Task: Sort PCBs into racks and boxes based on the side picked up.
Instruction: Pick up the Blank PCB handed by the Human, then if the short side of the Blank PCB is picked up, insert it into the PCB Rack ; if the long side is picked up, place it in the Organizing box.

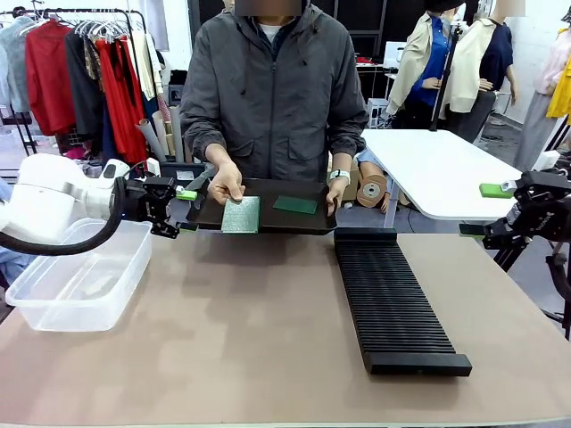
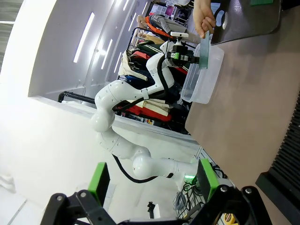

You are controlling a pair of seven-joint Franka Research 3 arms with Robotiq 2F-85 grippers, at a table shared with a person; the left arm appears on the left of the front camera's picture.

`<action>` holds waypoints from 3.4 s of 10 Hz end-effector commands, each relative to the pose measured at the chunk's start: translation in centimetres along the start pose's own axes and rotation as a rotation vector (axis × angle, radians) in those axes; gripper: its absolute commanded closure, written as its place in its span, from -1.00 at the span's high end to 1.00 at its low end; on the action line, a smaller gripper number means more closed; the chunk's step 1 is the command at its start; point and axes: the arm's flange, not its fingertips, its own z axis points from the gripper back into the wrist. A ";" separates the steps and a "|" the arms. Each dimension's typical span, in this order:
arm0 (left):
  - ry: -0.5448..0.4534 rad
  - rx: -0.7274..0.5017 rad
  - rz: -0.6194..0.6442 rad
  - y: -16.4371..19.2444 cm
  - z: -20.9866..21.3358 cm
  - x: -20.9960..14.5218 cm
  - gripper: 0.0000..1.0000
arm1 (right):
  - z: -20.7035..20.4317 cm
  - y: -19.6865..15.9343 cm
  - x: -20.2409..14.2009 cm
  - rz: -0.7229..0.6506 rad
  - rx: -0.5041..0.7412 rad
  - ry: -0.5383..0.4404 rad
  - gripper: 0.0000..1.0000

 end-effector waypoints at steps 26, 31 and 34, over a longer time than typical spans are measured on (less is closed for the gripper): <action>-0.049 -0.100 -0.061 3.0 -7.1 1.1 -1.00 | 0.0 0.2 -0.1 0.002 0.009 0.000 1.00; -0.049 -0.100 -0.061 3.0 -7.1 1.1 -1.00 | 0.0 0.2 -0.1 0.002 0.009 0.000 1.00; -0.049 -0.100 -0.061 3.0 -7.1 1.1 -1.00 | 0.0 0.2 -0.1 0.002 0.009 0.000 1.00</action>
